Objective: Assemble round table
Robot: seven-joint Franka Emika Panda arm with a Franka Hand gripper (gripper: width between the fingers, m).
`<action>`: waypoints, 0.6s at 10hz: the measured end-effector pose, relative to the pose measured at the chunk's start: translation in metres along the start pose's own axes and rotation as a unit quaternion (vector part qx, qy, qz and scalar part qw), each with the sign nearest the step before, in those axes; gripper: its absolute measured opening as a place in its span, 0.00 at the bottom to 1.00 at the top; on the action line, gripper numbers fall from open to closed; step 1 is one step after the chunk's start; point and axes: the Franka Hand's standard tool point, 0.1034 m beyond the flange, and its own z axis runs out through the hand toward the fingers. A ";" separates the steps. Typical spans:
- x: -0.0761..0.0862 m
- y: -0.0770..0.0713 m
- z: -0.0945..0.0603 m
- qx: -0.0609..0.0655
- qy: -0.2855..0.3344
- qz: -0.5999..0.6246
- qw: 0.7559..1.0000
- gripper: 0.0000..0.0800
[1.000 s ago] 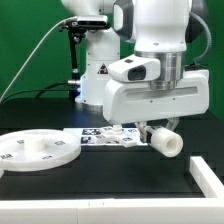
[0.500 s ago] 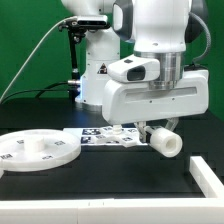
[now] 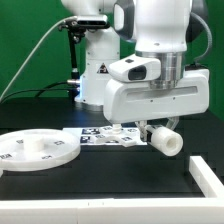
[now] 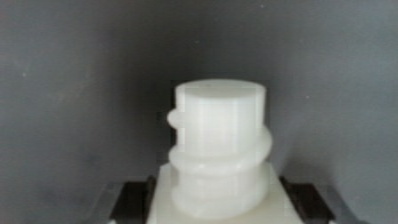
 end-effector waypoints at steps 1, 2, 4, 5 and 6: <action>0.000 -0.001 0.000 0.000 0.000 0.002 1.000 0.39; 0.000 -0.003 0.000 0.002 0.000 0.034 0.999 0.39; -0.005 -0.017 0.000 0.013 -0.003 0.137 0.991 0.39; -0.016 -0.027 0.004 0.026 -0.007 0.216 0.976 0.39; -0.023 -0.041 0.005 0.030 -0.002 0.253 0.967 0.39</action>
Offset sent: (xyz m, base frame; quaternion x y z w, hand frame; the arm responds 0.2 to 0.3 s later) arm -0.0225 0.0089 0.0046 0.0072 -0.0126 0.2573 0.9662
